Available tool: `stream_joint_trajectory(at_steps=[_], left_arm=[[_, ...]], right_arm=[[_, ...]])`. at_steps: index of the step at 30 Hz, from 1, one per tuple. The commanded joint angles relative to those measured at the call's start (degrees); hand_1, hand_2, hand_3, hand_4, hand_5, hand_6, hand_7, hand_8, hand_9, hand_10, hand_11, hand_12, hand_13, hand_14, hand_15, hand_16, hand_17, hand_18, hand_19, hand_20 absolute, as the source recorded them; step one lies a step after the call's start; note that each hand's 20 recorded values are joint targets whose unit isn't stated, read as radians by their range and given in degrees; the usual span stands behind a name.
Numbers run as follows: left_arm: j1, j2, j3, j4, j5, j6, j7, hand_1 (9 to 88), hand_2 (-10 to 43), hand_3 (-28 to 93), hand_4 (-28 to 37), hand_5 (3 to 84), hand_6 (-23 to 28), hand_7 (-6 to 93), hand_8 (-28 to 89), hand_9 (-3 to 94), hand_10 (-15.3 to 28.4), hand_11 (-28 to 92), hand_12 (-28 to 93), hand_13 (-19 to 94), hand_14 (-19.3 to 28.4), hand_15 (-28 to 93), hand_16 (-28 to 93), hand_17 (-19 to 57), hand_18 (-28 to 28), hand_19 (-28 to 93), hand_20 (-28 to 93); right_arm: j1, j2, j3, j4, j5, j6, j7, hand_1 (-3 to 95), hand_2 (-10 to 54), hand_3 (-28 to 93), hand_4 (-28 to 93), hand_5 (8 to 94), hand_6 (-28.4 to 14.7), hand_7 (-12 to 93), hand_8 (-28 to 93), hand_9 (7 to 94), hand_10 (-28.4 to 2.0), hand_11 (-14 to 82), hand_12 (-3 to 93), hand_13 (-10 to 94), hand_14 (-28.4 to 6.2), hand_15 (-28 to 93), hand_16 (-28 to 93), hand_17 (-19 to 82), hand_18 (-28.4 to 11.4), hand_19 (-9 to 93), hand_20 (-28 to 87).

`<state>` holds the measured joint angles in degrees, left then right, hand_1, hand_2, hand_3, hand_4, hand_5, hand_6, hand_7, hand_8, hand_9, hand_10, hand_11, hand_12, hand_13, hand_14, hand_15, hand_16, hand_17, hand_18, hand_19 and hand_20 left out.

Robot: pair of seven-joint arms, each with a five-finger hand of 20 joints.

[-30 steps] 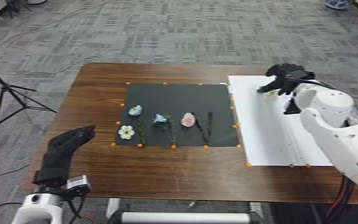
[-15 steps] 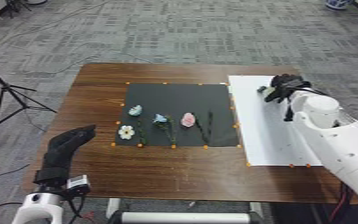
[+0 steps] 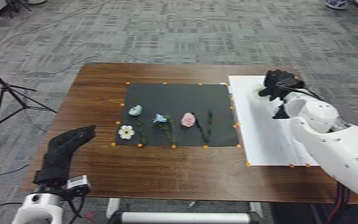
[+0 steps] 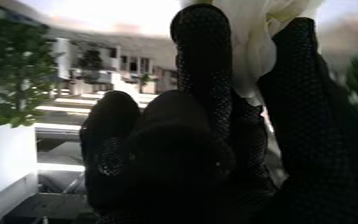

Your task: Arrange flowers

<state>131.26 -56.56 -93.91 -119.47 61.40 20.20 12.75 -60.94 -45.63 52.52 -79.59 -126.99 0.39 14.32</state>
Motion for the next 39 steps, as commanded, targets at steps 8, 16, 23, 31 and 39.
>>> stream_joint_trajectory(at_steps=[8, 16, 23, 31, 39], left_arm=[[-0.28, -0.28, 0.09, -0.37, 0.15, -0.90, -0.47, 29.6, -4.7, 66, -25.2, 53.6, -2.0, 17.1, -11, 49.8, 13.6, 19, 10, 37, 16.0, 17, 0, 3.3, 12.1, 11, 15], [-0.25, -0.51, 0.21, -0.23, -0.04, -1.05, -0.35, 29.5, -4.6, 66, -25.2, 53.6, -2.1, 17.3, -11, 49.8, 13.7, 19, 10, 37, 16.0, 17, 0, 3.2, 12.2, 10, 16], [0.24, -0.57, -0.16, -0.37, -0.26, -0.88, -0.29, 29.5, -4.4, 66, -25.2, 53.7, -2.0, 17.1, -11, 49.7, 13.5, 19, 10, 37, 16.0, 17, 0, 3.2, 12.2, 10, 16], [0.29, -0.26, 0.11, -0.32, -0.56, -0.80, -0.15, 29.1, -4.6, 66, -25.1, 53.5, -1.3, 16.8, -11, 49.7, 13.7, 19, 10, 37, 16.1, 17, 0, 3.2, 12.2, 11, 16], [-0.09, -0.34, -0.07, -0.14, -0.13, -1.36, -0.44, 28.9, -4.8, 66, -25.1, 52.8, -0.9, 16.5, -10, 49.4, 13.6, 19, 10, 37, 16.1, 17, 0, 3.1, 12.3, 11, 15]], right_arm=[[3.22, -2.87, -2.49, -11.78, 7.45, -16.01, -6.26, 57.3, -7.2, 55, -20, 78.6, 0.3, 24, 16, 91.2, -9.2, 24.7, 23.2, 94, -1.3, 56, 35, 66, -12.0, 93, 58], [3.23, -8.28, -6.48, -9.06, 3.97, -21.36, -8.15, 56.9, -6.9, 55, -20, 78.3, 0.4, 24, 16, 91.0, -9.1, 23.9, 23.0, 94, -1.3, 56, 35, 66, -12.2, 93, 58], [2.79, -10.91, -6.69, -6.59, 2.18, -23.74, -8.56, 56.8, -6.7, 55, -20, 78.2, 0.6, 24, 15, 91.0, -9.3, 23.6, 22.9, 94, -1.3, 56, 36, 66, -12.3, 93, 59], [3.29, -10.76, -5.16, -6.08, 4.32, -22.70, -7.17, 49.5, -7.5, 57, -16, 75.3, -0.4, 23, 15, 88.3, -9.8, 22.5, 22.8, 93, -1.8, 55, 37, 65, -12.8, 93, 59], [3.89, -10.07, -2.59, -5.91, 4.49, -24.39, -7.32, 33.1, -9.5, 65, -13, 70.5, -1.6, 21, -7, 81.8, -11.4, 20.4, 22.1, 90, -2.9, 56, 37, 62, -14.1, 93, 60]])
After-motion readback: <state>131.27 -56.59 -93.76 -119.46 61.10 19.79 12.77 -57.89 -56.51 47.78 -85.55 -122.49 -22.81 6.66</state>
